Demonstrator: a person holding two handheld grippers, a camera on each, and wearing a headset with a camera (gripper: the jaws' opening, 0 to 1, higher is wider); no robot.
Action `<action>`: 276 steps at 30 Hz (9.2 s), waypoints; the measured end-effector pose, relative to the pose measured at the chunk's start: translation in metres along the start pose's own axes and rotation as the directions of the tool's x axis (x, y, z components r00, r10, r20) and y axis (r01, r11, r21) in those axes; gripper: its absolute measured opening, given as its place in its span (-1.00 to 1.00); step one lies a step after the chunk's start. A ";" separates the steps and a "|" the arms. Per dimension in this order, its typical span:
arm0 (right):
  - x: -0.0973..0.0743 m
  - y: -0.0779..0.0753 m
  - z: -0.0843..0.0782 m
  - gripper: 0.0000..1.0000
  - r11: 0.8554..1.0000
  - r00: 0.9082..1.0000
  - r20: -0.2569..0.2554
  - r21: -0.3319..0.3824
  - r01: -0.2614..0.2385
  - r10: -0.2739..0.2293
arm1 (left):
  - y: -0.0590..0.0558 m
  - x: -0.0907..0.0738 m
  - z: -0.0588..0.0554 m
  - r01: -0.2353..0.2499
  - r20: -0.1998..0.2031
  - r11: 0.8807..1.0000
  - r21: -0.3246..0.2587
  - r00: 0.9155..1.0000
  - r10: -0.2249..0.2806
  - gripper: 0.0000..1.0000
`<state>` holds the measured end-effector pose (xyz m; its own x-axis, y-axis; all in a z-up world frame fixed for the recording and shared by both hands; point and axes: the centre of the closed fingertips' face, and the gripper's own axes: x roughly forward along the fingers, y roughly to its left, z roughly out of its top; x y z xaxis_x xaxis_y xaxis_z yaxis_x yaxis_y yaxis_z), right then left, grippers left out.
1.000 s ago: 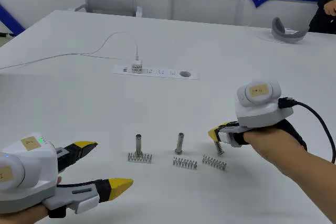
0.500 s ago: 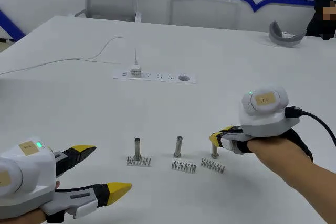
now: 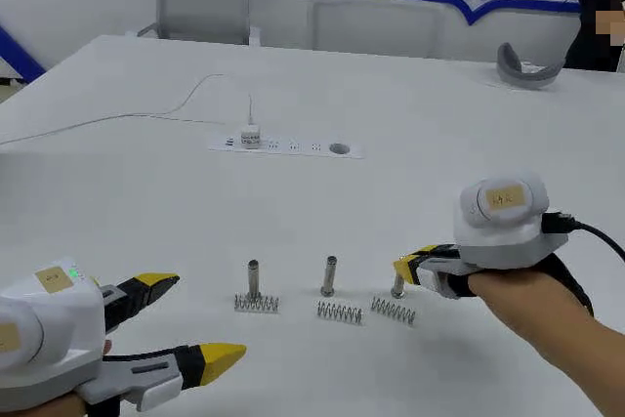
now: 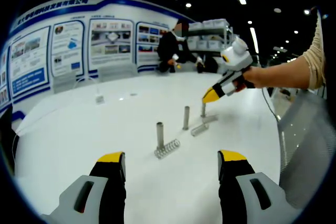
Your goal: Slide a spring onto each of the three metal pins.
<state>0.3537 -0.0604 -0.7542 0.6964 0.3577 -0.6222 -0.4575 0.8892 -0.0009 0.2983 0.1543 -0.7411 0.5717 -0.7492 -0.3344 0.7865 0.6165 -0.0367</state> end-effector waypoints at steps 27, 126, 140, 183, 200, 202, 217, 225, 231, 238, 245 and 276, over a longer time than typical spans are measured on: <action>-0.019 0.006 0.005 -0.72 0.999 0.999 0.036 -0.037 -0.014 0.016 | 0.000 0.002 0.003 0.005 0.009 1.000 0.005 1.000 -0.005 0.46; -0.020 0.078 0.015 -0.77 0.931 0.960 -0.040 -0.237 -0.278 0.277 | -0.043 0.017 0.027 0.117 0.039 0.992 0.046 0.992 -0.119 0.40; -0.032 0.104 0.034 -0.77 0.926 0.935 0.062 -0.178 -0.334 0.350 | -0.073 0.051 0.028 0.208 0.012 0.977 0.051 0.978 -0.209 0.26; -0.044 0.134 0.049 -0.77 0.915 0.891 0.211 -0.109 -0.388 0.403 | -0.088 0.073 0.053 0.245 0.088 0.969 -0.011 0.966 -0.243 -0.66; -0.047 0.130 0.048 -0.77 0.917 0.894 0.207 -0.122 -0.379 0.397 | -0.083 0.070 0.051 0.226 0.071 0.973 0.047 0.971 -0.229 -0.76; -0.047 0.131 0.048 -0.77 0.917 0.894 0.206 -0.124 -0.379 0.398 | -0.083 0.071 0.051 0.225 0.070 0.973 0.051 0.971 -0.228 -0.74; -0.054 0.111 0.058 -0.77 0.933 0.902 0.240 -0.117 -0.340 0.359 | -0.082 0.065 0.047 0.229 0.062 0.973 0.041 0.971 -0.231 -0.28; -0.060 0.087 0.062 -0.77 0.952 0.916 0.258 -0.102 -0.290 0.307 | -0.079 0.057 0.043 0.225 0.053 0.974 0.036 0.972 -0.227 -0.09; -0.064 0.069 0.065 -0.77 0.963 0.924 0.274 -0.080 -0.256 0.268 | -0.078 0.048 0.034 0.225 0.035 0.973 0.042 0.973 -0.227 0.00; -0.066 0.054 0.067 -0.77 0.974 0.932 0.283 -0.074 -0.214 0.226 | -0.070 0.040 0.030 0.197 0.035 0.980 0.028 0.980 -0.198 0.11; -0.065 0.040 0.069 -0.77 0.981 0.937 0.290 -0.058 -0.186 0.195 | -0.058 0.032 0.027 0.160 0.045 0.987 0.010 0.986 -0.160 0.16; -0.036 0.005 0.042 -0.77 0.995 0.979 0.189 -0.075 -0.059 0.072 | -0.023 0.015 0.021 0.055 0.060 0.997 -0.047 0.997 -0.052 0.27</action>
<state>0.3500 -0.0571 -0.6994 0.7536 0.4681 -0.4616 -0.5375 0.8429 -0.0228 0.2932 0.1238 -0.7255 0.5429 -0.7937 -0.2745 0.8049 0.5850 -0.0997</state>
